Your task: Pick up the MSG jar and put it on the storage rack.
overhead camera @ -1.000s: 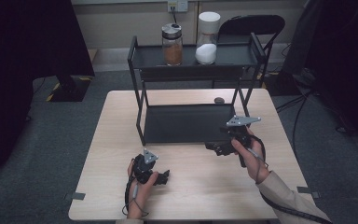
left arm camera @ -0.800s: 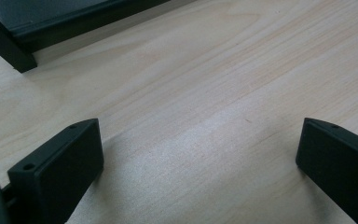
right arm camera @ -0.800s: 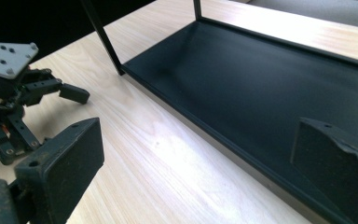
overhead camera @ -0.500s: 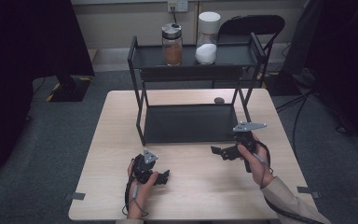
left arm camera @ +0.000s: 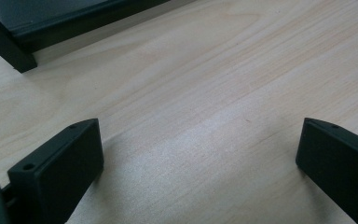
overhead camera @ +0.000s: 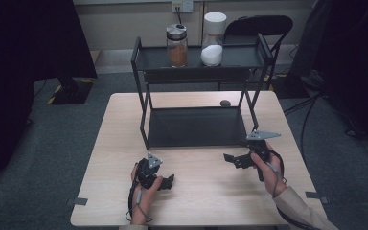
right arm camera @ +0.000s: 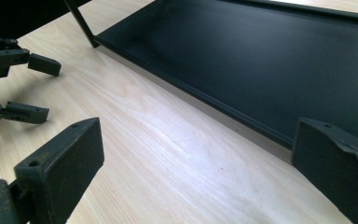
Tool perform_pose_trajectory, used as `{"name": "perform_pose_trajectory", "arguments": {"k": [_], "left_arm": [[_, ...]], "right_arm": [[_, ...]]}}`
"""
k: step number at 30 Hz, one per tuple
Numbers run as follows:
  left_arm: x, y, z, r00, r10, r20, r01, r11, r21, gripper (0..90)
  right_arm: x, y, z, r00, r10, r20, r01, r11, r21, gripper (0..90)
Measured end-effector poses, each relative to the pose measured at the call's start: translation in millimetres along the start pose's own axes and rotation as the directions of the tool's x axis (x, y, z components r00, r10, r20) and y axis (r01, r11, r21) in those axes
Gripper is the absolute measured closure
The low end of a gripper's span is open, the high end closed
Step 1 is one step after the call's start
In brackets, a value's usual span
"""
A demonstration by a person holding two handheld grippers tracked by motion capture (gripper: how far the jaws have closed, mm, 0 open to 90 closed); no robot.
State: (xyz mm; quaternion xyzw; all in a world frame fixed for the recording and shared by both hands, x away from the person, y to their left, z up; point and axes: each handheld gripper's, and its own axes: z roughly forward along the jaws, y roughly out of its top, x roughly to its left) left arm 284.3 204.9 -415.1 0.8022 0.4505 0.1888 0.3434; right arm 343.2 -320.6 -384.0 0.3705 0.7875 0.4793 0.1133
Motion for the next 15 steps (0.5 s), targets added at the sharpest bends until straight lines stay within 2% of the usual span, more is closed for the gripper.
{"name": "perform_pose_trajectory", "arguments": {"k": [15], "left_arm": [[0.0, 0.0, 0.0, 1.0, 0.0, 0.0, 0.0, 1.0, 0.0, 0.0]], "right_arm": [[-8.2, -24.6, -8.0, 0.9994, -0.008, 0.034, 0.007, 1.0, 0.013, 1.0]]}}
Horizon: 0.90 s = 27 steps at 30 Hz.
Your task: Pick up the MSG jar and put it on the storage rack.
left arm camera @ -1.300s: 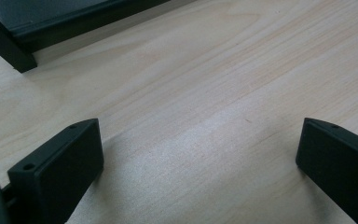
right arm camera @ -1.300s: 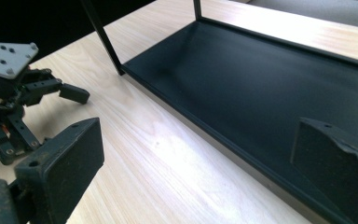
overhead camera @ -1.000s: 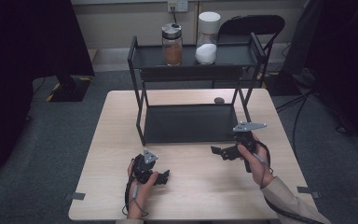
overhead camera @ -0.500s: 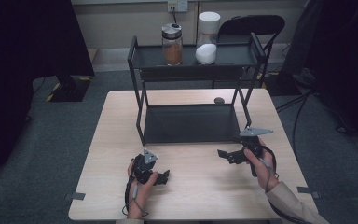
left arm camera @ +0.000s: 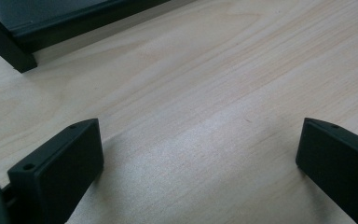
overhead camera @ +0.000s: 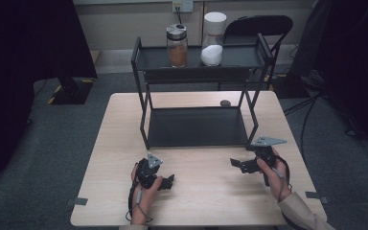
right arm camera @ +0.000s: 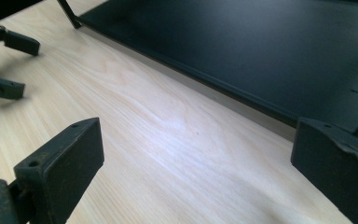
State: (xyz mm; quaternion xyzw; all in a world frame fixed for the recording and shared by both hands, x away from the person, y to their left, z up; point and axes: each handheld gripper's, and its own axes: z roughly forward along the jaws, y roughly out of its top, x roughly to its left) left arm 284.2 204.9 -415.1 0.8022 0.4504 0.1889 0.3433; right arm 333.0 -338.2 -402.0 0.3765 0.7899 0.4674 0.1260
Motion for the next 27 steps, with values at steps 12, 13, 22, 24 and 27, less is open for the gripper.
{"name": "perform_pose_trajectory", "arguments": {"k": [12, 13, 22, 24, 27], "left_arm": [[0.0, 0.0, 0.0, 1.0, 0.0, 0.0, 0.0, 1.0, 0.0, 0.0], [0.0, 0.0, 0.0, 1.0, 0.0, 0.0, 0.0, 1.0, 0.0, 0.0], [0.0, 0.0, 0.0, 1.0, 0.0, 0.0, 0.0, 1.0, 0.0, 0.0], [0.0, 0.0, 0.0, 1.0, 0.0, 0.0, 0.0, 1.0, 0.0, 0.0], [0.0, 0.0, 0.0, 1.0, 0.0, 0.0, 0.0, 1.0, 0.0, 0.0]], "right_arm": [[-9.2, -18.7, -10.8, 1.0, -0.001, 0.005, 0.001, 1.0, 0.022, 1.1], [-9.8, -20.2, -11.4, 1.0, 0.0, 0.005, 0.0, 1.0, 0.02, 1.1], [-14.7, -28.5, -18.9, 0.9999, 0.005, 0.011, -0.005, 0.999, 0.04, 1.0], [-16.6, -30.8, -20.2, 0.9999, 0.011, 0.006, -0.011, 0.999, 0.046, 1.0], [-19.2, -35.3, -23.1, 1.0, 0.008, -0.005, -0.007, 0.998, 0.061, 1.0]]}}
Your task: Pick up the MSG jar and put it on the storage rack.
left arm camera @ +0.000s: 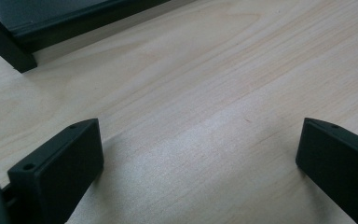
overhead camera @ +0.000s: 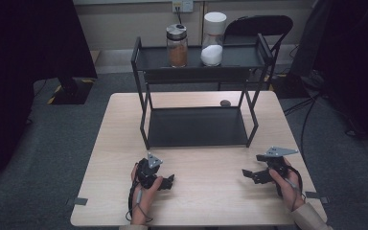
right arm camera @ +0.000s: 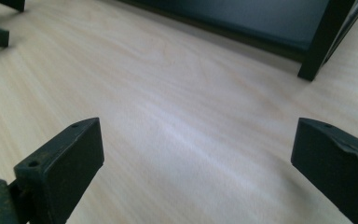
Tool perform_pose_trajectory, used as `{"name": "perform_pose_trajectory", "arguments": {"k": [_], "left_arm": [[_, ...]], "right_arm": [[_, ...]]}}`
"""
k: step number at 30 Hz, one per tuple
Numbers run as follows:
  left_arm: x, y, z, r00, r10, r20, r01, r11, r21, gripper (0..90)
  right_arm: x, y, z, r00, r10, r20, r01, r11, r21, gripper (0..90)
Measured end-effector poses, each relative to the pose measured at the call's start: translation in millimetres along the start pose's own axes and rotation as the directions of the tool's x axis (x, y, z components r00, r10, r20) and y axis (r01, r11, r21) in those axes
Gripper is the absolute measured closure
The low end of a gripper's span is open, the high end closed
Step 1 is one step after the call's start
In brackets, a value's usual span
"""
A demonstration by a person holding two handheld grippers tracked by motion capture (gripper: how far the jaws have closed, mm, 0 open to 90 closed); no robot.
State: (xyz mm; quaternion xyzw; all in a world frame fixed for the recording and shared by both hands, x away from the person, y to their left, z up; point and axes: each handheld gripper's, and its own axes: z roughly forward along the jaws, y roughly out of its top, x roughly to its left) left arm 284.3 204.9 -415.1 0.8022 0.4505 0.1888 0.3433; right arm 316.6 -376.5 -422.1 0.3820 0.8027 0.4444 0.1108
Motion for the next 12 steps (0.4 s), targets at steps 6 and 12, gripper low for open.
{"name": "perform_pose_trajectory", "arguments": {"k": [6, 12], "left_arm": [[0.0, 0.0, 0.0, 1.0, 0.0, 0.0, 0.0, 1.0, 0.0, 0.0], [0.0, 0.0, 0.0, 1.0, 0.0, 0.0, 0.0, 1.0, 0.0, 0.0]], "right_arm": [[1.4, 1.5, -4.4, 0.9987, -0.051, 0.0, 0.051, 0.996, 0.071, 0.6], [8.6, 7.8, -1.9, 0.9944, -0.103, 0.023, 0.099, 0.987, 0.122, 0.0]]}}
